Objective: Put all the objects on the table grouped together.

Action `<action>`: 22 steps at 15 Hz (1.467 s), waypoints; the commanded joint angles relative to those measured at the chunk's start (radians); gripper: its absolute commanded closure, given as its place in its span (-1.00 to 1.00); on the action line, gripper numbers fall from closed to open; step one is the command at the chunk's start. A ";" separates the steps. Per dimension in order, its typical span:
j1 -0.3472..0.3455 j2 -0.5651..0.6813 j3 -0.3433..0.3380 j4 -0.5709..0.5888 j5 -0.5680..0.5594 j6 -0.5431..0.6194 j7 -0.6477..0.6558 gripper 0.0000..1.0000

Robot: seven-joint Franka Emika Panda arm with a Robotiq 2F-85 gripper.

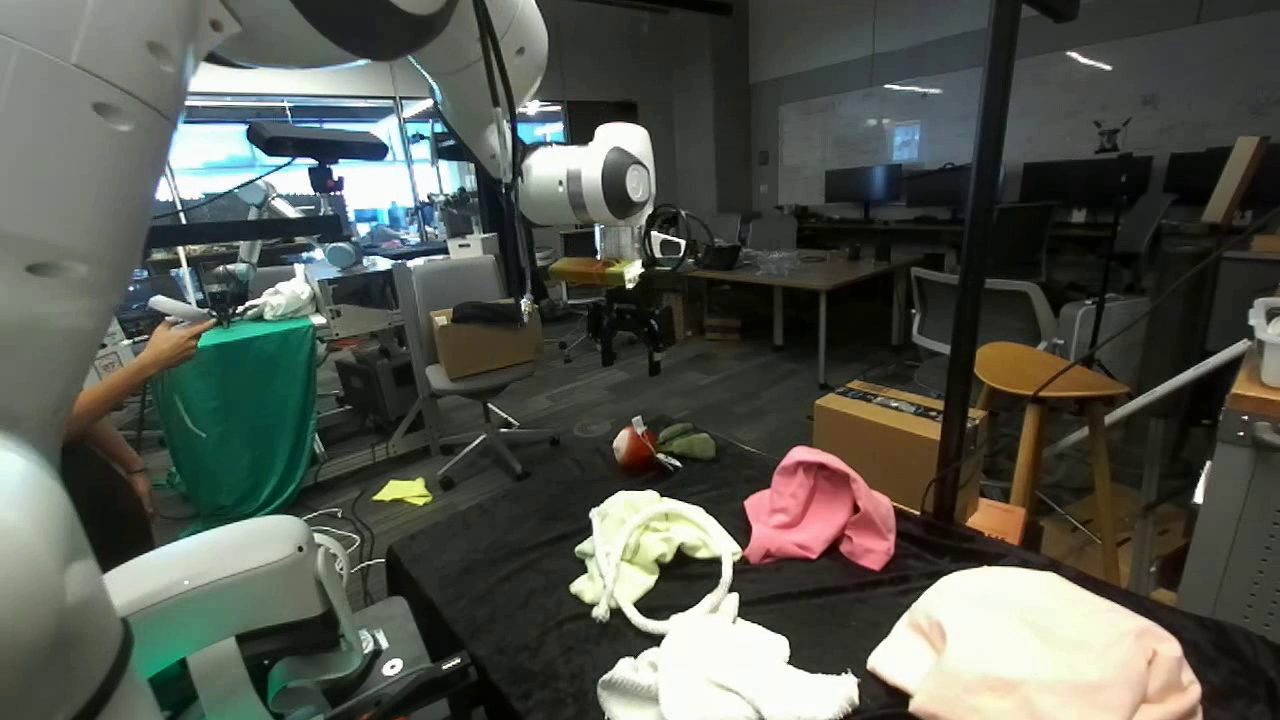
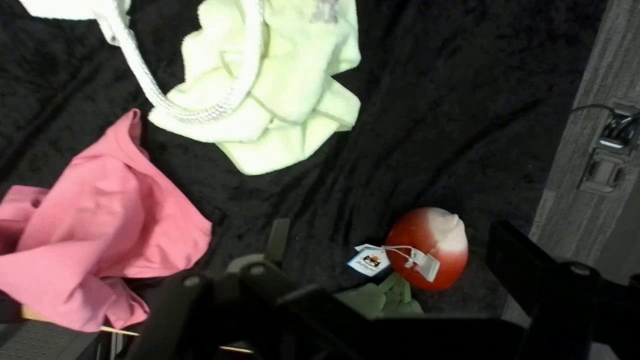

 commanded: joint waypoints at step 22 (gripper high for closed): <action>0.273 0.538 -0.223 0.533 0.003 0.067 0.338 -1.00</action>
